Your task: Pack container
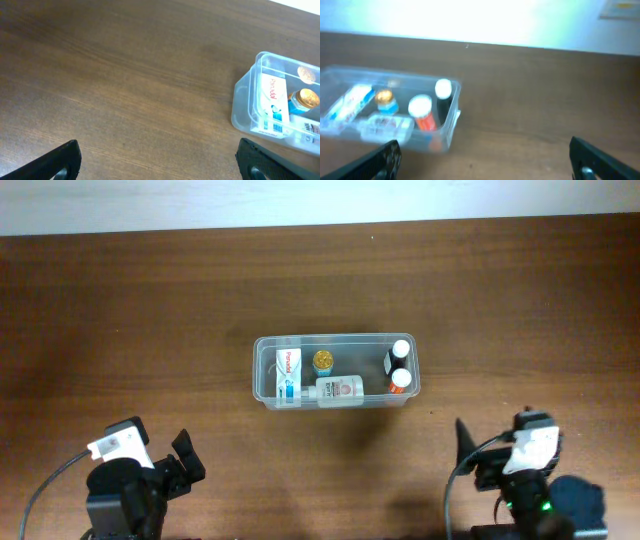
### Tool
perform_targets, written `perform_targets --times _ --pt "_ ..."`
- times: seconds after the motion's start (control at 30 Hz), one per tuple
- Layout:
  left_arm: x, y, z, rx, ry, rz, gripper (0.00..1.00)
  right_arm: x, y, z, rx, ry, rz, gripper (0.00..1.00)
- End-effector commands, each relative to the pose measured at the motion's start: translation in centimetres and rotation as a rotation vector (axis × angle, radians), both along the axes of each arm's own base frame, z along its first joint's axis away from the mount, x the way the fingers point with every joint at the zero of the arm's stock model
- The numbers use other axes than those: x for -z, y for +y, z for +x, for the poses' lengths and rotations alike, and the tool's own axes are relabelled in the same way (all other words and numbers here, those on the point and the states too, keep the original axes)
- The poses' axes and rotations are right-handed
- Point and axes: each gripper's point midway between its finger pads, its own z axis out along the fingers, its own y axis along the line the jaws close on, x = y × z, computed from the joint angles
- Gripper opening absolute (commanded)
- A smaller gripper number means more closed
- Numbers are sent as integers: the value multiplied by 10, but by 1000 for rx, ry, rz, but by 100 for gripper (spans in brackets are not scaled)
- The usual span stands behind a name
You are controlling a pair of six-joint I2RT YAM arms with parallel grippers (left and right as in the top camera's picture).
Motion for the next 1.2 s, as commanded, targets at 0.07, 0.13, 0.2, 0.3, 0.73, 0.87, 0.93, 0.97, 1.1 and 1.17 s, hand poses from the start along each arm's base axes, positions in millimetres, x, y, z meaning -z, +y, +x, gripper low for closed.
perform_targets --times 0.07,0.13,0.2,0.3,0.73,0.87,0.93,0.97,1.1,1.17 --pt "1 0 0 8 3 15 99 32 10 26 -75 -167 -56 98" --pt "1 0 0 8 3 15 99 33 11 39 -75 -255 -58 98" --pt "1 0 0 8 3 15 99 36 11 44 -74 -295 -59 98" --pt "1 0 0 8 3 15 99 60 11 47 -76 -241 -58 98" --pt "1 0 0 8 2 15 99 66 11 47 -77 -219 -57 98" --pt "1 0 0 8 3 15 100 66 11 47 -77 -219 -57 98" --pt "1 0 0 8 3 15 99 66 11 47 -76 -219 -57 98" --pt "1 0 0 8 3 15 99 66 11 47 -77 -219 -57 98" --pt "-1 0 -1 8 -7 15 99 66 11 47 -77 -219 -57 98" --pt "-1 5 -7 -8 -17 38 99 66 11 47 -77 -219 -57 98"
